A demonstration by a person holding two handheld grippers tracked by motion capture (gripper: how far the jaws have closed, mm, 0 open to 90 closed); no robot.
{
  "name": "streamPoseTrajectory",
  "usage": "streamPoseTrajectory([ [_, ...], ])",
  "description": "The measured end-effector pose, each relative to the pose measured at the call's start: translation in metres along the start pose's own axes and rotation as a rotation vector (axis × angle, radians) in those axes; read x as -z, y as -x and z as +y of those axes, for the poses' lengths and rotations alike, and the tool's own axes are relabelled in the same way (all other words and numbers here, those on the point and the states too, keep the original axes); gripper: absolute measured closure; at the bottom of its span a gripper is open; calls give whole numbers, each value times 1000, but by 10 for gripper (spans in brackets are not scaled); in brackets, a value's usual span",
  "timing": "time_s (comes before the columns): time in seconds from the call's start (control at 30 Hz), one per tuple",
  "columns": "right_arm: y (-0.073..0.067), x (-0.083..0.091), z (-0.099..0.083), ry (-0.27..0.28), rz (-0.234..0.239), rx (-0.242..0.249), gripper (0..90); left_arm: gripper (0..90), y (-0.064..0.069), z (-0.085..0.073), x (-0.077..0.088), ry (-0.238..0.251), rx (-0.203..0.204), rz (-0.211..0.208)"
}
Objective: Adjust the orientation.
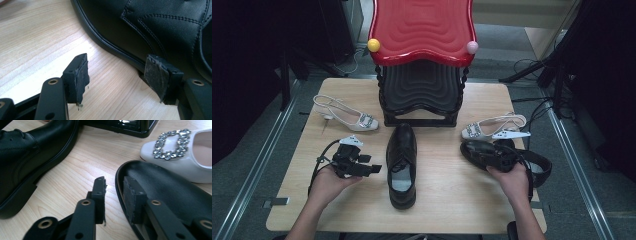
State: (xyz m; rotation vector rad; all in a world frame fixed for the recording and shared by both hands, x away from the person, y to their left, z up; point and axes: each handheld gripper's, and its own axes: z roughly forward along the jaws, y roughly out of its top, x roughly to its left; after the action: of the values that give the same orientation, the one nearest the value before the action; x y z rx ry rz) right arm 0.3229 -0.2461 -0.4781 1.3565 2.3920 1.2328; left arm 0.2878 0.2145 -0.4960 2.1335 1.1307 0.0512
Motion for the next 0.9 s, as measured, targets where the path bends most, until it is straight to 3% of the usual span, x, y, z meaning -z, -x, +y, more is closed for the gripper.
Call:
streamPoseTrajectory([
  [0.2,-1,18,-5,20,-22,17,634,354,-1,6,-3,0,-13,-7],
  [0.53,5,48,-11,53,-67,12,606,354,-4,14,-8,-5,-24,-15],
  [0.9,17,80,-20,86,-132,-27,592,356,-6,20,-13,-6,-32,-19],
])
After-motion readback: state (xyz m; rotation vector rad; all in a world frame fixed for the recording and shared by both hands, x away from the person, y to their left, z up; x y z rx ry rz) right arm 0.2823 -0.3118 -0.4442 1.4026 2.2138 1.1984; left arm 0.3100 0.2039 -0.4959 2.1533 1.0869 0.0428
